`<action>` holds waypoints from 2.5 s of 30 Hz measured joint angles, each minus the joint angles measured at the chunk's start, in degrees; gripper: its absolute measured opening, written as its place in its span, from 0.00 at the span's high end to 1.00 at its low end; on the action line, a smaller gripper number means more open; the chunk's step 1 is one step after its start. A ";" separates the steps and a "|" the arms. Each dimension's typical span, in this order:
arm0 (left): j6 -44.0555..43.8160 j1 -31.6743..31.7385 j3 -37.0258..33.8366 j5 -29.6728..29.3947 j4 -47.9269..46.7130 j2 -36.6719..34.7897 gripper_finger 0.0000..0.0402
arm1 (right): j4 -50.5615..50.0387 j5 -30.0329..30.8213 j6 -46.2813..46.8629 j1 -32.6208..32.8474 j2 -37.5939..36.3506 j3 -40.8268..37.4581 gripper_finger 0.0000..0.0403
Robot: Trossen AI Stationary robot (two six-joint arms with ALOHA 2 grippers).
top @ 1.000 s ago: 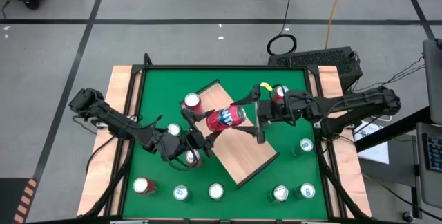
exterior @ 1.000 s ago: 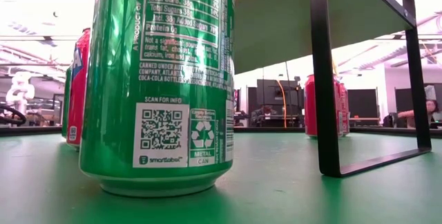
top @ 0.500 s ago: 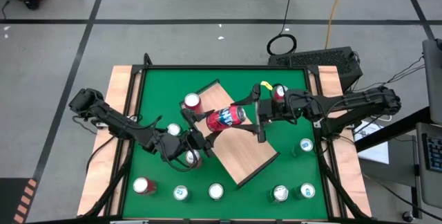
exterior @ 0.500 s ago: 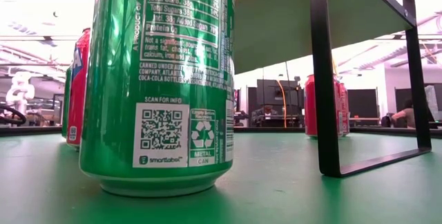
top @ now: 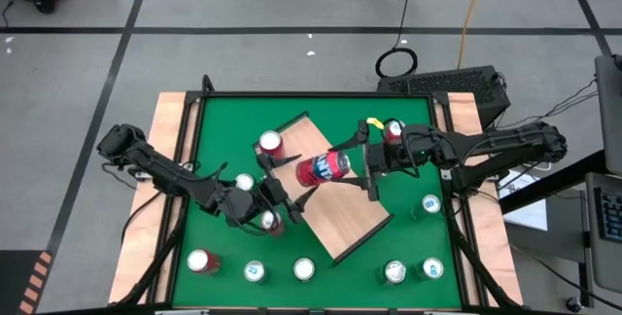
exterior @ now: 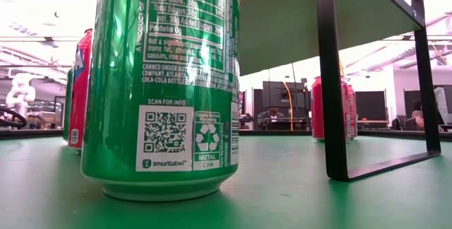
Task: Place canned beverage on shelf
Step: Put the red soda can on the shelf aligned with the other red soda can
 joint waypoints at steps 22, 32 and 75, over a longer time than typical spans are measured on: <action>-9.84 -0.80 0.05 6.87 -3.44 0.04 0.01 | -12.68 -11.50 -7.55 -2.43 -3.41 0.29 0.27; -12.64 -3.89 0.02 5.53 -6.99 -13.02 0.01 | -26.46 -11.68 -12.33 -8.62 4.48 13.62 0.27; -23.36 -4.52 -0.01 -1.13 -40.14 -26.93 0.01 | -62.70 -33.68 -33.83 -24.54 42.97 59.23 0.27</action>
